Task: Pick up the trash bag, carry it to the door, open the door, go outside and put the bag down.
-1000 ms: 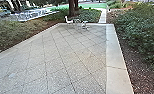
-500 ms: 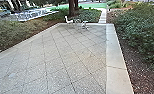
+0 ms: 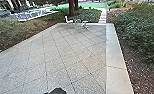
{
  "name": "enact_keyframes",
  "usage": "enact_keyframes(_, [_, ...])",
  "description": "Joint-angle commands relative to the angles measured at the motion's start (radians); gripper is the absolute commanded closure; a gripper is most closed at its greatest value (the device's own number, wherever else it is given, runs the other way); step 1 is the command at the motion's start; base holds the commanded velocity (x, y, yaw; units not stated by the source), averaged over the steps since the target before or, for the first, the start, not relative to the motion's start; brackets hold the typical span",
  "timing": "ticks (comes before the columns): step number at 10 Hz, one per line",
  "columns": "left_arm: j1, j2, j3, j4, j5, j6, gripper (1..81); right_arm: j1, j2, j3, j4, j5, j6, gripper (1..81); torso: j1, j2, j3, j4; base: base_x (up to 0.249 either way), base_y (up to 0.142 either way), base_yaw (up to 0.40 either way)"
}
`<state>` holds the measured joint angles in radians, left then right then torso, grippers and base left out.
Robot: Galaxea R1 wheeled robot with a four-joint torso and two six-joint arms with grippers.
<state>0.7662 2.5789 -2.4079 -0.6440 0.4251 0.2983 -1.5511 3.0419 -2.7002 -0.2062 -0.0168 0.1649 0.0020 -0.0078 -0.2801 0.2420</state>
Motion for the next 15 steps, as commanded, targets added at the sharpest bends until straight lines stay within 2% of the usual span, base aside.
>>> enact_keyframes(1, [-0.104, -0.048, -0.011, -0.020, 0.086, 0.002, 81.1, 0.012, 0.025, 0.014, 0.001, -0.060, -0.001, 1.0, 0.000, 0.000, 0.000, 0.000, 0.000, 0.000, 0.000])
enact_keyframes(2, [-0.103, -0.048, -0.013, -0.019, 0.089, 0.002, 1.0, 0.012, 0.025, 0.014, 0.001, -0.058, -0.001, 1.0, 0.000, 0.000, 0.000, 0.000, 0.000, 0.000, 0.000])
enact_keyframes(4, [-0.078, -0.042, -0.014, -0.019, 0.092, 0.004, 1.0, 0.013, 0.025, 0.014, 0.002, -0.058, 0.001, 1.0, 0.000, 0.000, 0.000, 0.000, 0.000, 0.000, 0.000])
enact_keyframes(6, [-0.003, -0.011, -0.014, -0.014, 0.089, 0.012, 1.0, 0.015, 0.025, 0.014, 0.005, -0.054, 0.002, 1.0, 0.000, 0.000, 0.000, 0.000, 0.000, 0.000, 0.000])
enact_keyframes(7, [0.052, 0.013, -0.019, -0.002, 0.081, 0.019, 1.0, 0.015, 0.025, 0.014, 0.005, -0.052, 0.004, 1.0, 0.000, 0.000, 0.053, 0.000, 0.000, 0.000, 0.000])
enact_keyframes(8, [0.119, 0.051, -0.040, 0.030, 0.077, 0.036, 1.0, 0.015, 0.025, 0.014, 0.005, -0.052, 0.004, 1.0, 0.000, 0.000, 0.098, 0.000, 0.000, 0.000, 0.000])
enact_keyframes(10, [0.253, 0.153, -0.119, 0.095, 0.050, 0.079, 1.0, 0.015, 0.025, 0.013, 0.005, -0.049, 0.004, 1.0, 0.000, 0.000, 0.136, 0.000, 0.000, 0.000, 0.000])
enact_keyframes(11, [0.304, 0.193, -0.149, 0.107, 0.037, 0.106, 1.0, 0.015, 0.025, 0.013, 0.005, -0.049, 0.004, 1.0, 0.000, 0.000, 0.157, -0.028, 0.000, 0.000, 0.000])
enact_keyframes(12, [0.362, 0.224, -0.163, 0.109, 0.021, 0.151, 1.0, 0.016, 0.025, 0.013, 0.005, -0.049, 0.004, 1.0, 0.000, 0.000, 0.182, -0.067, 0.000, 0.000, 0.000])
enact_keyframes(13, [0.406, 0.239, -0.163, 0.109, 0.015, 0.191, 1.0, 0.019, 0.025, 0.013, 0.007, -0.049, 0.007, 1.0, -0.001, 0.000, 0.198, -0.081, 0.000, 0.000, 0.000])
enact_keyframes(15, [0.497, 0.274, -0.165, 0.107, 0.012, 0.280, 1.0, 0.021, 0.025, 0.013, 0.008, -0.049, 0.008, 1.0, -0.001, 0.000, 0.235, -0.133, 0.000, 0.000, 0.000])
